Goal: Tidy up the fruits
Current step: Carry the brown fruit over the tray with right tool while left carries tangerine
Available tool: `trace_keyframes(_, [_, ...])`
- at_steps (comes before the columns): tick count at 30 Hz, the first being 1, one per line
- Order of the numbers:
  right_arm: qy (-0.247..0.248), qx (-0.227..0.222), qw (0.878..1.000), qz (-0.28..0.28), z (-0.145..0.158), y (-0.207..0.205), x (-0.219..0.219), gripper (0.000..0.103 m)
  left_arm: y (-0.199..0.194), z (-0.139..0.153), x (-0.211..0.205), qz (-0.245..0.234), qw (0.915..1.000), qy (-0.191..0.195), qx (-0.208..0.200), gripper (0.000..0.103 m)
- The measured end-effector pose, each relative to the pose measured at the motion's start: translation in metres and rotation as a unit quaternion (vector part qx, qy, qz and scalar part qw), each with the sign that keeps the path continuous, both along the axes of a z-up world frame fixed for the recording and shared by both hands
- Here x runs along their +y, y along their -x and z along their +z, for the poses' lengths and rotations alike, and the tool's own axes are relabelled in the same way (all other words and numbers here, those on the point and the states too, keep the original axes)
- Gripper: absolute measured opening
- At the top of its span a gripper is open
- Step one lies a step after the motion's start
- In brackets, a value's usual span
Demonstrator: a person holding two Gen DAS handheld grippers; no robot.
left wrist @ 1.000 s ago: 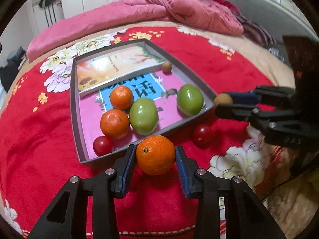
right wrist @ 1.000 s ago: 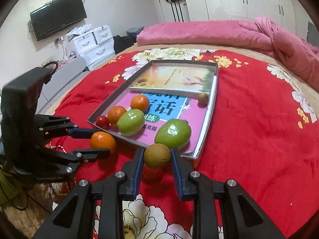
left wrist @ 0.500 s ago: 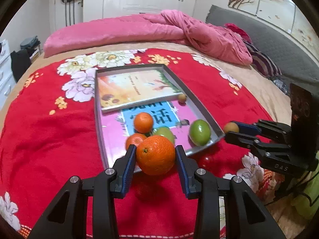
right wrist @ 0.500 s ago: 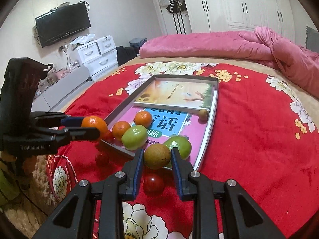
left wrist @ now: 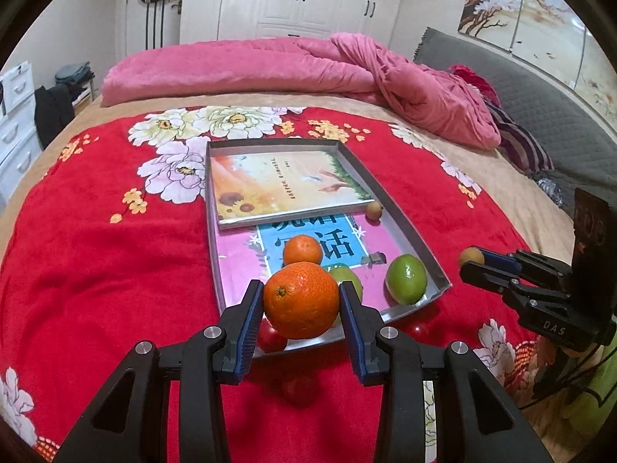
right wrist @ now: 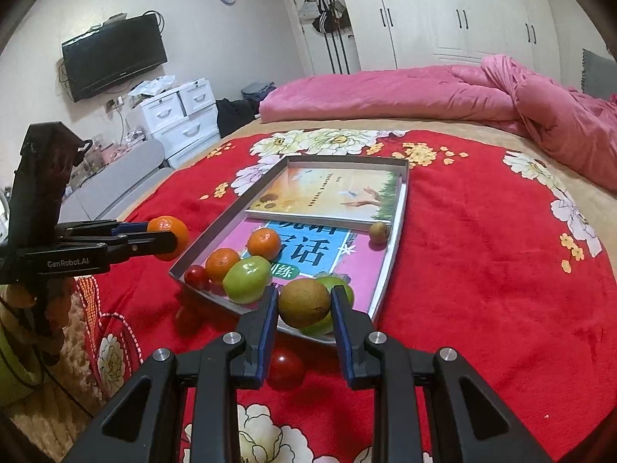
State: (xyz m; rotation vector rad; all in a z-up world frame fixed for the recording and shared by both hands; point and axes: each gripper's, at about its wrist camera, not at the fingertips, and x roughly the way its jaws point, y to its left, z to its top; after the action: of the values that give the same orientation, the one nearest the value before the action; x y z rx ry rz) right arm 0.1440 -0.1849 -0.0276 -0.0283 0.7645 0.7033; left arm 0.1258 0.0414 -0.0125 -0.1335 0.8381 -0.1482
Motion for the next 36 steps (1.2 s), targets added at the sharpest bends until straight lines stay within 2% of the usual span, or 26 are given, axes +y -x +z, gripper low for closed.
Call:
trace_keyframes(9, [0.000,-0.001,1.000,-0.023,-0.001,-0.009,-0.007,0.028,-0.019,-0.006,-0.005,0.006,1.0000,-0.002,0.002,0.041])
trace_keyframes(21, [0.021,0.004,0.999,-0.026,-0.009,-0.012,-0.003,0.028,-0.041,-0.024,0.017,0.054,0.9982,-0.022,0.013,0.041])
trace_keyframes(36, [0.051,0.003,0.999,-0.020,-0.018,-0.011,0.004,0.028,-0.071,-0.048,0.018,0.050,0.9975,-0.036,0.035,0.041])
